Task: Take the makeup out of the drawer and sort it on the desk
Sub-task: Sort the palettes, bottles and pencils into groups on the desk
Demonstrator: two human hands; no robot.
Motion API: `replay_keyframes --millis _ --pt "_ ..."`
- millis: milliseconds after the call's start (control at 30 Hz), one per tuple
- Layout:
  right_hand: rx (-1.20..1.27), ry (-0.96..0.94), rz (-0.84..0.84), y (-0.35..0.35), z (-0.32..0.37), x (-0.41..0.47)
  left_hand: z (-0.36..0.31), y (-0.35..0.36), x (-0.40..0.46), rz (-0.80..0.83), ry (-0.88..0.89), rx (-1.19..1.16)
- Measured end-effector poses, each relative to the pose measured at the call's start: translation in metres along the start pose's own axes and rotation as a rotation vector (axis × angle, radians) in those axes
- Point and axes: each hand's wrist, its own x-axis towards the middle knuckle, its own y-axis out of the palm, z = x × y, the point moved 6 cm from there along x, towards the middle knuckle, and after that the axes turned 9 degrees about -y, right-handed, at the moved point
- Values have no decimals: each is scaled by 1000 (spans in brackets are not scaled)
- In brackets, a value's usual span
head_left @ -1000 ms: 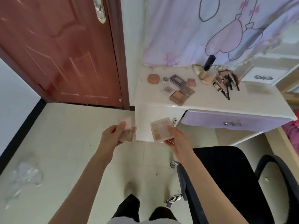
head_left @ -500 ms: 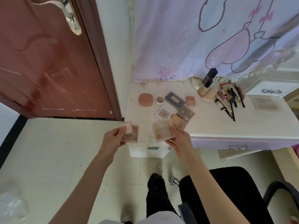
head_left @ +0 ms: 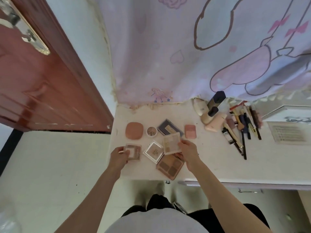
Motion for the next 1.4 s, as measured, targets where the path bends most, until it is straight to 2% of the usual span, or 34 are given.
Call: replay_keyframes --millis 300,500,667,767,933,1067,1200,1400 --pt "-177 -5 -65 2 -3 30 -11 9 36 7 17 241" --pt "-428 -150 -81 8 4 32 -18 2 36 -87 99 438" --pt "-365 -156 -76 -11 8 34 -21 5 32 -219 140 605" --pt "-370 -146 -60 -35 5 35 -31 20 16 -315 260 677" --pt "-465 -175 70 -58 4 47 -37 79 -16 -252 540 805" --pt "-595 -287 195 -76 6 61 -31 141 -38 -181 711 899" --pt "-684 -377 332 -99 -2 74 -13 199 -43 -183 721 1024" --pt "-690 -503 403 -121 -8 95 -3 230 -31 -343 721 1123"
